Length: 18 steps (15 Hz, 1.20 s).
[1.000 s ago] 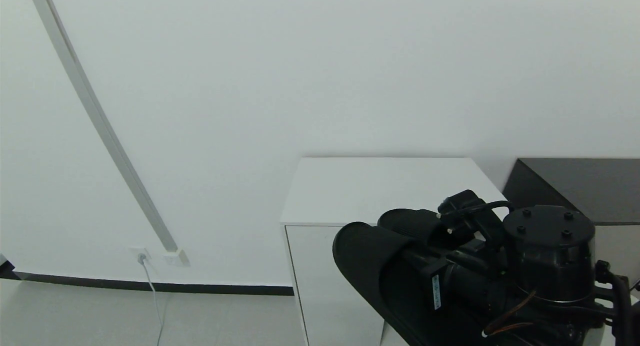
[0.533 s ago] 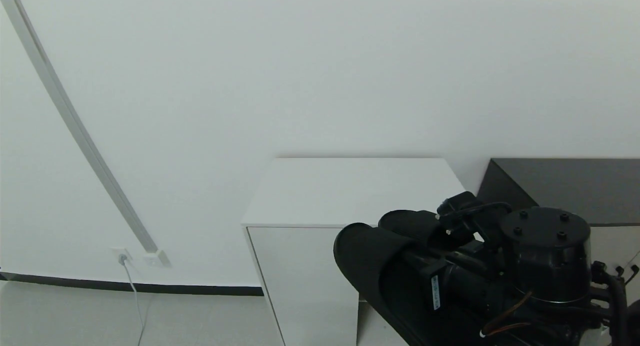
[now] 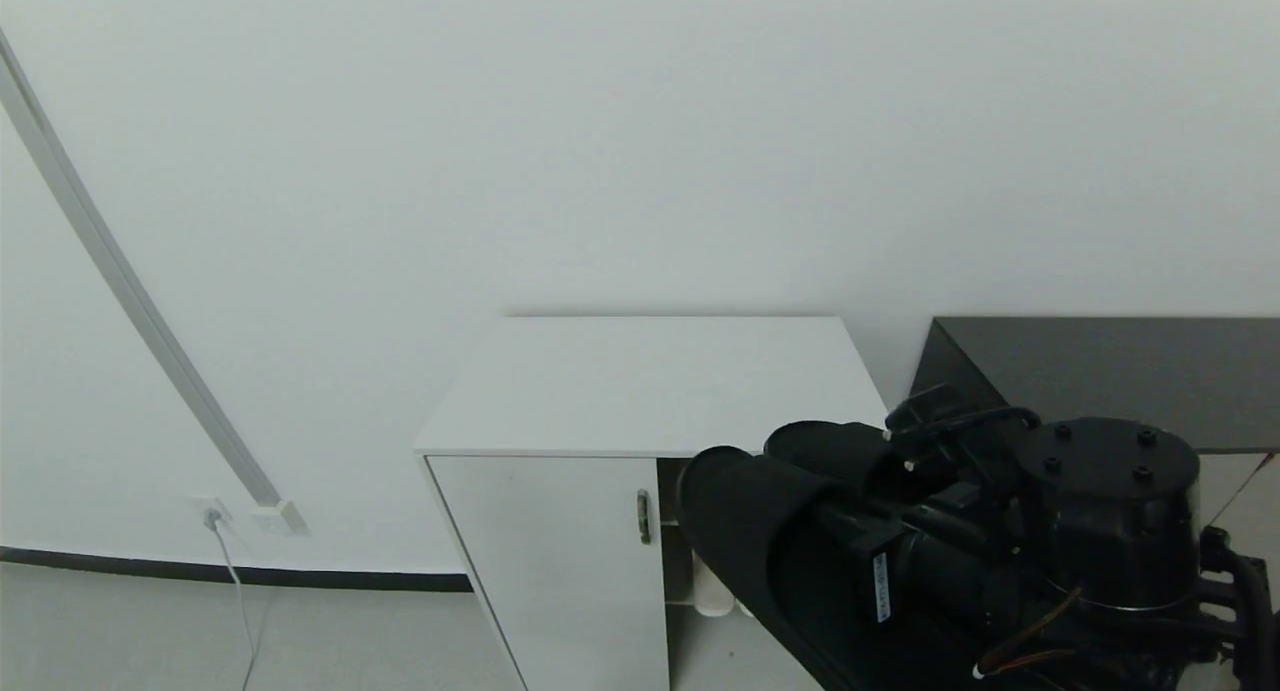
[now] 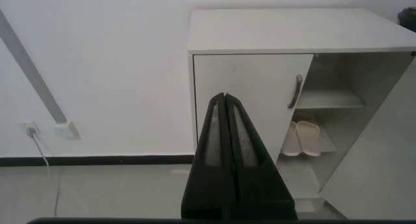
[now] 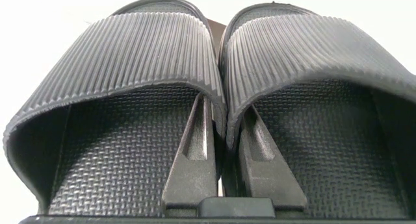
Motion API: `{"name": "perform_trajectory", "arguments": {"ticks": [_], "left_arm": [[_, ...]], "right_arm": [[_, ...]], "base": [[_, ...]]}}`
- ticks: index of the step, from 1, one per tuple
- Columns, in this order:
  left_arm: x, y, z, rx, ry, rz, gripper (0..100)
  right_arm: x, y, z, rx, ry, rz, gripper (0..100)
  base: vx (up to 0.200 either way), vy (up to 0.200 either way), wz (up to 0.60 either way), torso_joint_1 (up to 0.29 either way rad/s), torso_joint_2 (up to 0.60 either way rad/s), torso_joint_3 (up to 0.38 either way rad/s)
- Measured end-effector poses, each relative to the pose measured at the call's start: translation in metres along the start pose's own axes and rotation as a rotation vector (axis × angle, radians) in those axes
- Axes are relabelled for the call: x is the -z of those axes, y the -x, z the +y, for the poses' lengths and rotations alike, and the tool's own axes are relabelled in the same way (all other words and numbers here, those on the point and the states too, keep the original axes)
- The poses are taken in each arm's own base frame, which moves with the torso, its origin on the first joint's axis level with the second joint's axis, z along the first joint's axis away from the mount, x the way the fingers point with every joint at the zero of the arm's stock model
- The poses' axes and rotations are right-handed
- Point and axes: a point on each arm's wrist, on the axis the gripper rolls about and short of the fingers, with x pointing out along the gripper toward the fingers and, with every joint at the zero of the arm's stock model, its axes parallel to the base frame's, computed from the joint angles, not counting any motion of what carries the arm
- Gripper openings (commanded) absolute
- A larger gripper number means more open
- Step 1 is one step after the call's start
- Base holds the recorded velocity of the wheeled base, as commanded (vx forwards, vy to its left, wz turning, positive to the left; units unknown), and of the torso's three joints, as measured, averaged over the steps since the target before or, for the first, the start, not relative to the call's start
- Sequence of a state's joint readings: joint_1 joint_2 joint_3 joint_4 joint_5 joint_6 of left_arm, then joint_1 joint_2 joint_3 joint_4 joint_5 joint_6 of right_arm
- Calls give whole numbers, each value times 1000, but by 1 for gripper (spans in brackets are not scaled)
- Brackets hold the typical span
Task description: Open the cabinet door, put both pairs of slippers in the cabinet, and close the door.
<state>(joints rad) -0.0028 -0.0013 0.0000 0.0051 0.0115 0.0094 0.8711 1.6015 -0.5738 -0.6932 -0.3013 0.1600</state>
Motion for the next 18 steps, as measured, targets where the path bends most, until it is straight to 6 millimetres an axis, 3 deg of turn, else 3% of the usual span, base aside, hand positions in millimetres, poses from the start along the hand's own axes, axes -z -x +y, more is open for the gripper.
{"name": "perform_trajectory", "arguments": {"ticks": [11,18], "left_arm": [[0,0,0,-1,0,0,0],[0,0,0,0,0,-1,0]], "right_arm": [[3,0,1,-4,7,12,0],[7,1,2,-14,15,26,0]], "base": [[0,0,0,0,0,0],[0,0,0,-150,342,181]]}}
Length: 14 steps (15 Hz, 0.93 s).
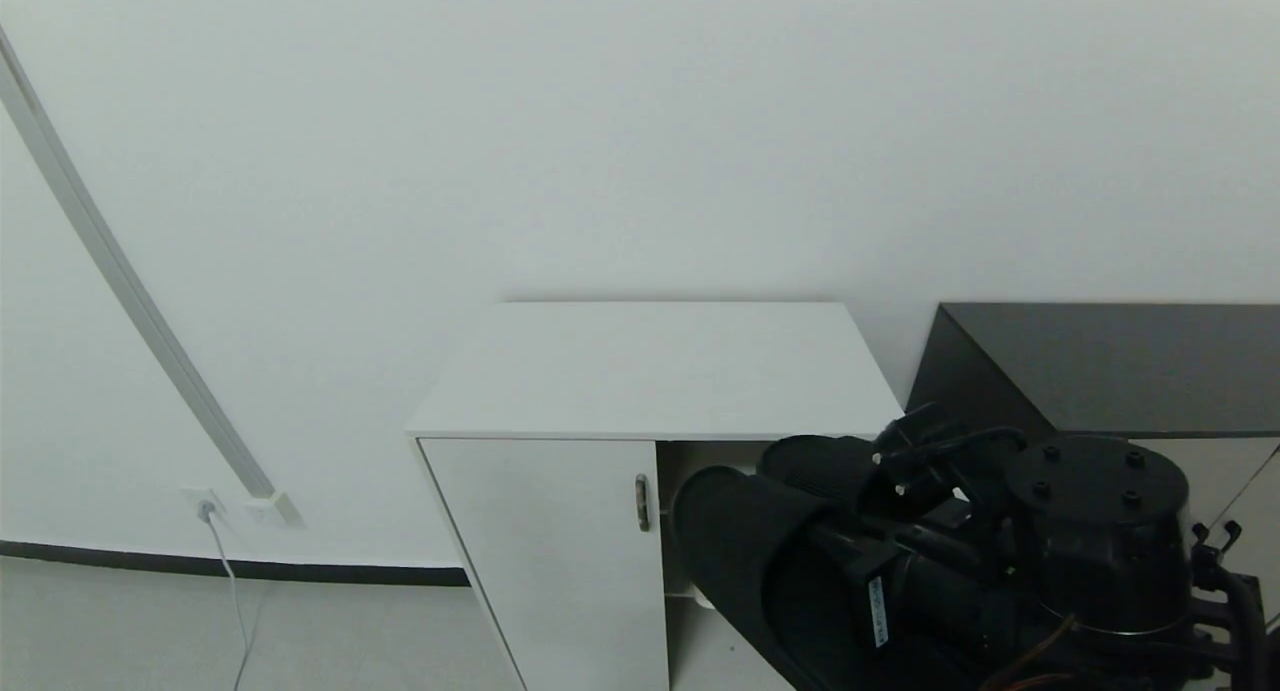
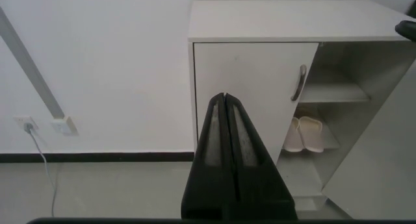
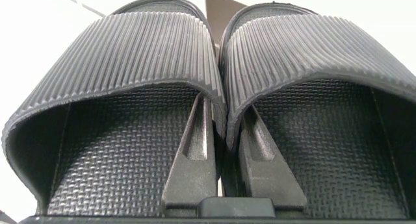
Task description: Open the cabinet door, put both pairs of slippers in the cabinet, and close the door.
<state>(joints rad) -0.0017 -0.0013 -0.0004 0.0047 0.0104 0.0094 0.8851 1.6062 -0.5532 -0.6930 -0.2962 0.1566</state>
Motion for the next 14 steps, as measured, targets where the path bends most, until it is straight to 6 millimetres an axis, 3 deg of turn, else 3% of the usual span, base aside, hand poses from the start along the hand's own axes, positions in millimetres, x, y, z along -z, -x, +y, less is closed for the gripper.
{"name": "perform_trajectory", "arguments": {"ticks": [14], "left_arm": [[0,0,0,-1,2,0,0]], "right_arm": [[5,2,3,-13,11,16,0]], "base": [[0,0,0,-200,483,282]]}}
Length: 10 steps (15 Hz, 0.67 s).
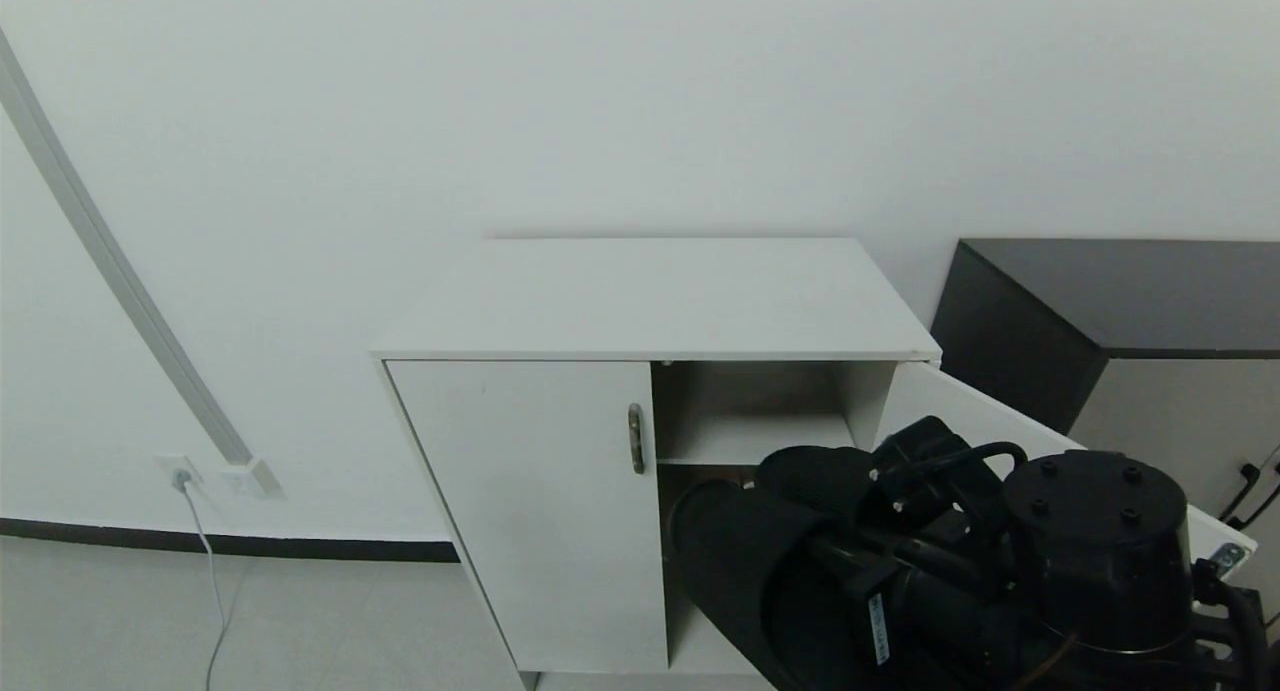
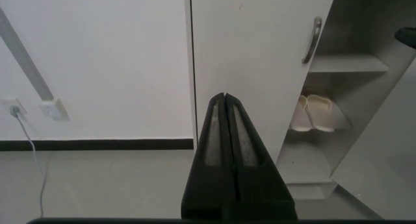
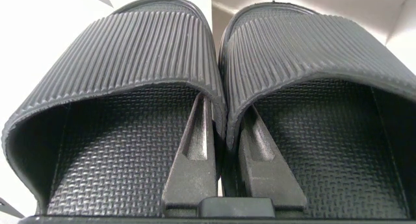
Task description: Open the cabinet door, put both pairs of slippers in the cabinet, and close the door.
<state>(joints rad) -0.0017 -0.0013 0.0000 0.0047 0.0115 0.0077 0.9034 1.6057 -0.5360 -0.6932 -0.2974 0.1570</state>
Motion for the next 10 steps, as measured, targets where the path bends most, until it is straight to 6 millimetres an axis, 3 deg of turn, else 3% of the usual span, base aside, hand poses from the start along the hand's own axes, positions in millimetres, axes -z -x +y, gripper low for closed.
{"name": "perform_trajectory", "arguments": {"ticks": [10], "left_arm": [[0,0,0,0,0,0,0]], "right_arm": [[3,1,0,-5,4,-3,0]], "base": [[0,0,0,-169,496,324]]}}
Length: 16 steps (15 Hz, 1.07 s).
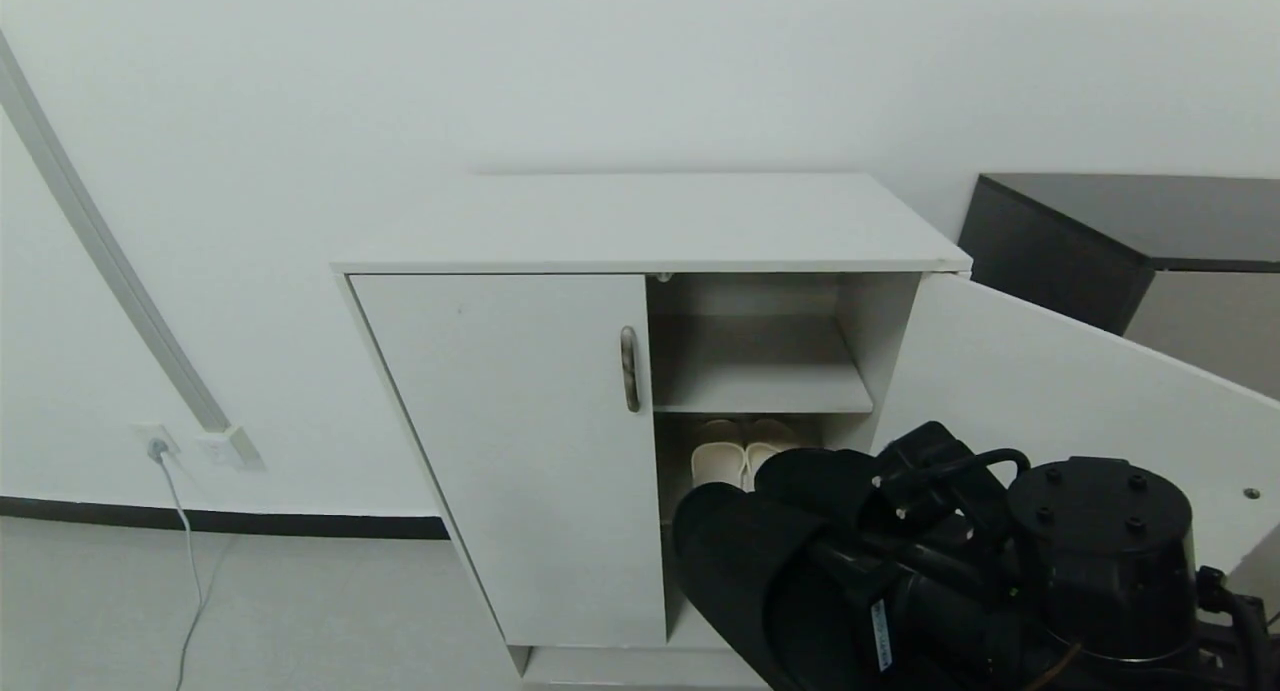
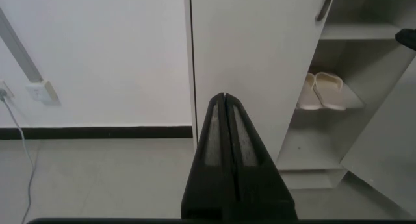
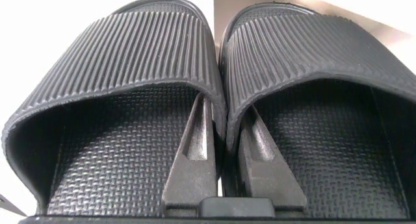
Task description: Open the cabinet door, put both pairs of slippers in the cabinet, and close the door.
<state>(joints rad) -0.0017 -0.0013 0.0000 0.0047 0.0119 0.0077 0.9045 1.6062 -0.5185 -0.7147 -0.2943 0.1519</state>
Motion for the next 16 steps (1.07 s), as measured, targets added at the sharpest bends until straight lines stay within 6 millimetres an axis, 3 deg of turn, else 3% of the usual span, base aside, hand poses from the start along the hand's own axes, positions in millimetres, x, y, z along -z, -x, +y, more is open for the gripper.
{"name": "perform_trajectory", "arguments": {"ticks": [10,16], "left_arm": [[0,0,0,0,0,0,0],[0,0,0,0,0,-1,0]], "right_arm": [[6,-1,4,-12,11,14,0],[7,-1,4,-13,12,20,0]], "base": [[0,0,0,-73,449,370],[0,0,0,-1,57,63]]}}
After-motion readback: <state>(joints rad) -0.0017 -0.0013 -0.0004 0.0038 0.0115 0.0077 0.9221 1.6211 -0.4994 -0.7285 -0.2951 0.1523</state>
